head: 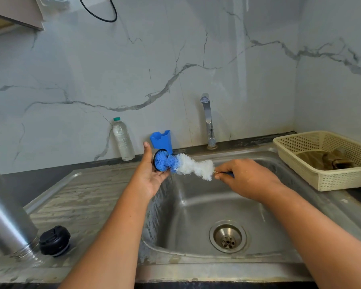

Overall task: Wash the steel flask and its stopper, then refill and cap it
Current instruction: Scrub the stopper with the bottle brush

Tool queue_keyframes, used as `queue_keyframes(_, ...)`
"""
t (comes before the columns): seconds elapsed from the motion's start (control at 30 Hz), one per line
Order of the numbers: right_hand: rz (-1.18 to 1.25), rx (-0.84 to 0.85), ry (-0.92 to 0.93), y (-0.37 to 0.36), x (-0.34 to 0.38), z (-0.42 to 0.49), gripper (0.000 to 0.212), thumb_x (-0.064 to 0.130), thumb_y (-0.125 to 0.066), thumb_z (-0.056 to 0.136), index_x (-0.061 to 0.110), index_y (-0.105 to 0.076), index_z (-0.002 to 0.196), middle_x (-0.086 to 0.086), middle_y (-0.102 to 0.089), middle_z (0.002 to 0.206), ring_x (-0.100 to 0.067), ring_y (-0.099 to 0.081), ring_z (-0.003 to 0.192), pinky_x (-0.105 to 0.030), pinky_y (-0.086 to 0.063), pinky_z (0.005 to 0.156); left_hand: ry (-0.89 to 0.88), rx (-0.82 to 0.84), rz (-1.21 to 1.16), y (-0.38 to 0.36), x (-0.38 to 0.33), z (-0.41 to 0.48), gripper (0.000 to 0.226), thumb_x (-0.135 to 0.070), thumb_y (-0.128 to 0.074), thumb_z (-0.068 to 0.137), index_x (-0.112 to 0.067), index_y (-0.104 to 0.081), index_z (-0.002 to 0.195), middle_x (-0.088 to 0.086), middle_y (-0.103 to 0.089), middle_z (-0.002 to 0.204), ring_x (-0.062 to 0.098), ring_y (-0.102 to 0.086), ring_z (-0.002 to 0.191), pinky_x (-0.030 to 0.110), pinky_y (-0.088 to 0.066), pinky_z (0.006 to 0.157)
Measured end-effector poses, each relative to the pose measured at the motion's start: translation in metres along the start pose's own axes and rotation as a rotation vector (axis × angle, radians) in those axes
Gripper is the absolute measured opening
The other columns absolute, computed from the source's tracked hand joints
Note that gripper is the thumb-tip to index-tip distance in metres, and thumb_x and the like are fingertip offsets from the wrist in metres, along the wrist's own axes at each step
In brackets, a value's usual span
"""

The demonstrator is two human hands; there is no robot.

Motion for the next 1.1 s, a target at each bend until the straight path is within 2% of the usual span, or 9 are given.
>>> queue_keyframes(0.1, 0.198, 0.001, -0.022, 0.002, -0.004, 0.001, 0.017, 0.045, -0.058, 0.101, 0.043, -0.075, 0.103, 0.018, -0.064, 0.074, -0.002, -0.057, 0.069, -0.025, -0.049, 0.068, -0.012, 0.051, -0.084, -0.002, -0.009, -0.004, 0.072, -0.056, -0.067, 0.093, -0.004, -0.052, 0.139, 0.025, -0.070, 0.126, 0.038, -0.072, 0.113, 0.055, -0.054, 0.104)
queue_keyframes(0.2, 0.381, 0.029, -0.038, 0.001, -0.002, 0.002, 0.022, 0.043, -0.060, 0.100, 0.039, -0.077, 0.087, 0.011, -0.051, 0.063, -0.008, -0.046, 0.059, -0.026, -0.040, 0.063, -0.020, 0.128, -0.156, 0.000, -0.014, -0.011, 0.046, -0.035, -0.062, 0.098, -0.002, -0.060, 0.130, 0.024, -0.069, 0.130, 0.036, -0.068, 0.121, 0.048, -0.055, 0.099)
queue_keyframes(0.37, 0.504, 0.139, -0.012, -0.004, 0.004, 0.001, 0.019, 0.038, -0.063, 0.099, 0.031, -0.079, 0.091, 0.012, -0.042, 0.056, -0.003, -0.035, 0.047, -0.023, -0.034, 0.057, -0.094, 0.157, -0.202, 0.005, -0.018, -0.012, 0.009, -0.020, -0.064, 0.097, -0.012, -0.064, 0.100, 0.017, -0.069, 0.125, 0.030, -0.069, 0.121, 0.048, -0.050, 0.111)
queue_keyframes(0.5, 0.369, 0.090, -0.022, -0.003, -0.003, 0.003, 0.014, 0.045, -0.063, 0.099, 0.044, -0.074, 0.090, 0.016, -0.056, 0.060, -0.007, -0.048, 0.058, -0.025, -0.045, 0.066, -0.102, 0.049, -0.095, 0.005, -0.016, -0.011, 0.019, -0.028, -0.073, 0.095, -0.016, -0.062, 0.086, 0.018, -0.073, 0.118, 0.028, -0.074, 0.111, 0.039, -0.061, 0.091)
queue_keyframes(0.6, 0.249, 0.059, 0.001, 0.003, -0.003, 0.001, 0.016, 0.043, -0.061, 0.101, 0.043, -0.075, 0.106, 0.016, -0.069, 0.077, -0.004, -0.062, 0.072, -0.025, -0.052, 0.072, -0.135, -0.036, -0.065, 0.008, -0.017, -0.010, 0.024, -0.036, -0.075, 0.094, -0.014, -0.064, 0.095, 0.017, -0.071, 0.119, 0.028, -0.070, 0.117, 0.036, -0.060, 0.088)
queue_keyframes(0.73, 0.140, 0.043, 0.006, 0.000, -0.001, 0.002, 0.019, 0.044, -0.059, 0.100, 0.036, -0.075, 0.108, 0.003, -0.076, 0.101, -0.021, -0.070, 0.098, -0.046, -0.058, 0.092, -0.096, -0.013, 0.033, 0.000, -0.011, -0.015, 0.025, -0.037, -0.075, 0.093, -0.014, -0.067, 0.099, 0.016, -0.077, 0.112, 0.023, -0.076, 0.103, 0.030, -0.062, 0.072)
queue_keyframes(0.83, 0.121, 0.011, -0.014, 0.008, -0.006, 0.000, 0.018, 0.045, -0.060, 0.100, 0.042, -0.074, 0.111, 0.011, -0.075, 0.103, -0.013, -0.069, 0.098, -0.042, -0.058, 0.092, -0.137, -0.087, -0.004, 0.003, -0.015, -0.015, 0.030, -0.043, -0.074, 0.093, -0.015, -0.064, 0.093, 0.014, -0.076, 0.108, 0.024, -0.074, 0.106, 0.030, -0.061, 0.072)
queue_keyframes(1.0, 0.004, 0.016, 0.003, 0.003, 0.000, -0.002, 0.018, 0.045, -0.056, 0.101, 0.037, -0.073, 0.105, 0.010, -0.072, 0.090, -0.014, -0.067, 0.084, -0.045, -0.060, 0.082, -0.068, -0.058, 0.093, 0.001, -0.008, -0.013, 0.039, -0.043, -0.077, 0.091, -0.011, -0.066, 0.111, 0.014, -0.077, 0.113, 0.021, -0.075, 0.102, 0.028, -0.060, 0.071)
queue_keyframes(1.1, 0.008, -0.018, -0.003, 0.006, 0.000, -0.003, 0.019, 0.047, -0.056, 0.101, 0.037, -0.071, 0.103, 0.011, -0.068, 0.083, -0.012, -0.064, 0.077, -0.042, -0.060, 0.077, -0.068, -0.064, 0.058, -0.002, -0.008, -0.016, 0.035, -0.046, -0.078, 0.088, -0.015, -0.065, 0.098, 0.013, -0.077, 0.111, 0.021, -0.074, 0.098, 0.028, -0.059, 0.070)
Point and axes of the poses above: each hand's wrist, its own z-axis towards the middle knuckle, its own y-axis out of the back of the hand, x = y × z, the point moved 3 cm from there along z, towards the middle knuckle
